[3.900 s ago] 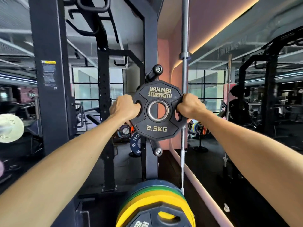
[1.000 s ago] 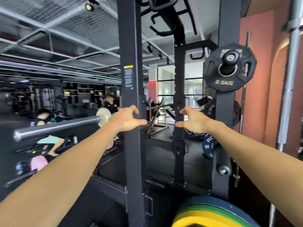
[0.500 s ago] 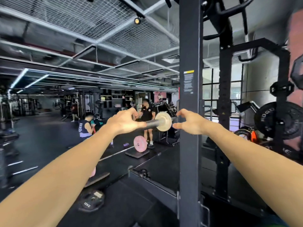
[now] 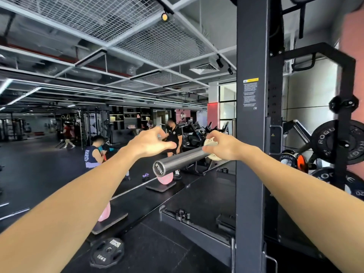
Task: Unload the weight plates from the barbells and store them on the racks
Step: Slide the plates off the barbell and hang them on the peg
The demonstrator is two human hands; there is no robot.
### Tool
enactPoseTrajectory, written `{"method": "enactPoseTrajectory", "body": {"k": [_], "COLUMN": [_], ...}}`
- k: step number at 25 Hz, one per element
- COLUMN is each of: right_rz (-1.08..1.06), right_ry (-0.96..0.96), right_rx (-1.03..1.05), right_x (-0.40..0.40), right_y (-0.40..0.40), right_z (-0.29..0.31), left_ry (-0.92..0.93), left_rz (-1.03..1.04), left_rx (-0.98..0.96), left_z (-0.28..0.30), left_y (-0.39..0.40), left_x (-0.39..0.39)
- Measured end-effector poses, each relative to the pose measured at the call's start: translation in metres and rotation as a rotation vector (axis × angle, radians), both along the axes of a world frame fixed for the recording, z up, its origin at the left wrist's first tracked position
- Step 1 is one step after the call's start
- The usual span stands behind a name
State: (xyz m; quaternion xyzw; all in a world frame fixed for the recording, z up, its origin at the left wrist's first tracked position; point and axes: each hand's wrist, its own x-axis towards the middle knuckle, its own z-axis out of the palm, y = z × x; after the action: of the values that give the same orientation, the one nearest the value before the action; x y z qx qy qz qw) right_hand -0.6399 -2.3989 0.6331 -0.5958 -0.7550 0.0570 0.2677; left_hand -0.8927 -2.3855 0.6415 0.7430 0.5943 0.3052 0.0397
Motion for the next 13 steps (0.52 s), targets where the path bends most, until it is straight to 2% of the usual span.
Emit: {"method": "enactPoseTrajectory", "body": {"k": [5,13], "right_rz": [-0.047,-0.322], "right_ry": [0.009,-0.014], "right_rx": [-0.003,-0.064], "right_x": [0.005,0.062], "right_y": [0.069,0.141], "right_z": [-0.006,-0.018], "left_ry": [0.022,0.007], "left_rz": [-0.05,-0.247], "left_rx": [0.008,-0.032], "left_z": [0.001,-0.015], "left_y": [0.081,0.203], "left_x": [0.007,0.059]}}
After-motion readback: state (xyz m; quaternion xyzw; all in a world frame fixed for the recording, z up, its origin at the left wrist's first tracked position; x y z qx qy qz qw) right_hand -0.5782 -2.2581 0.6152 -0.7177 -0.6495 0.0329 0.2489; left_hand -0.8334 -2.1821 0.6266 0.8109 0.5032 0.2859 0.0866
